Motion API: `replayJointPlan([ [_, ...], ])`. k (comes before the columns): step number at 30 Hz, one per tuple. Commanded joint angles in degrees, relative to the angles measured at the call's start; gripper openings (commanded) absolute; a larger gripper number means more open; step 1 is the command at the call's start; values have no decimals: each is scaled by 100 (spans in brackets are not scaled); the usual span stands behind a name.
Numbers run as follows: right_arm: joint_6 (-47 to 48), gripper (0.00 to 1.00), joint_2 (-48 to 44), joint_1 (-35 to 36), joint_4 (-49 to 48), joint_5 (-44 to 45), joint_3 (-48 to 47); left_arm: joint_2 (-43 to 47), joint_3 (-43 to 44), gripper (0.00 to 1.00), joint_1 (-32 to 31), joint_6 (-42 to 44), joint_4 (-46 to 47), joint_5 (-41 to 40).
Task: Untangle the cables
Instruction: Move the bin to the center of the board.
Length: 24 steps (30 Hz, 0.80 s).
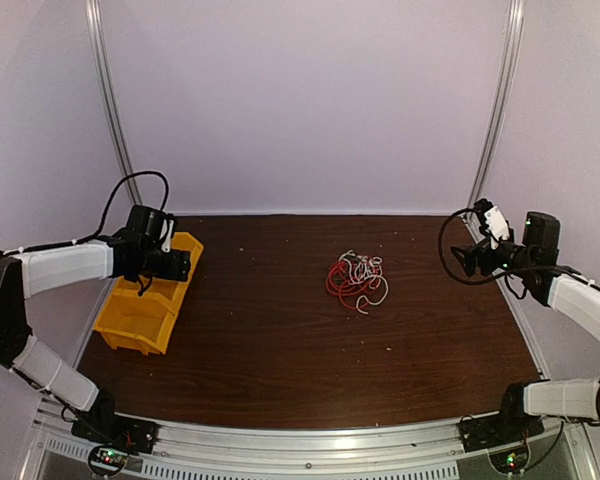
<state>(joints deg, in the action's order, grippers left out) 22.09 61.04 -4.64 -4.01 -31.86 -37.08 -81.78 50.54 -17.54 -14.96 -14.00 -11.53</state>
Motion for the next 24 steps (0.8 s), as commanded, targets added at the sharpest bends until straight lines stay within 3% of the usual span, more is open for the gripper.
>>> replayJointPlan([
  [1, 133, 100, -51, -62, 61, -190, 41, -667, 672, 81, 66, -324, -236, 84],
  [12, 253, 100, -74, -56, 181, -248, 18, -1561, 932, 79, 64, -672, -468, 69],
  [24, 283, 100, -52, -19, 267, -367, -22, -1831, 840, 64, 9, -338, 55, 1303],
])
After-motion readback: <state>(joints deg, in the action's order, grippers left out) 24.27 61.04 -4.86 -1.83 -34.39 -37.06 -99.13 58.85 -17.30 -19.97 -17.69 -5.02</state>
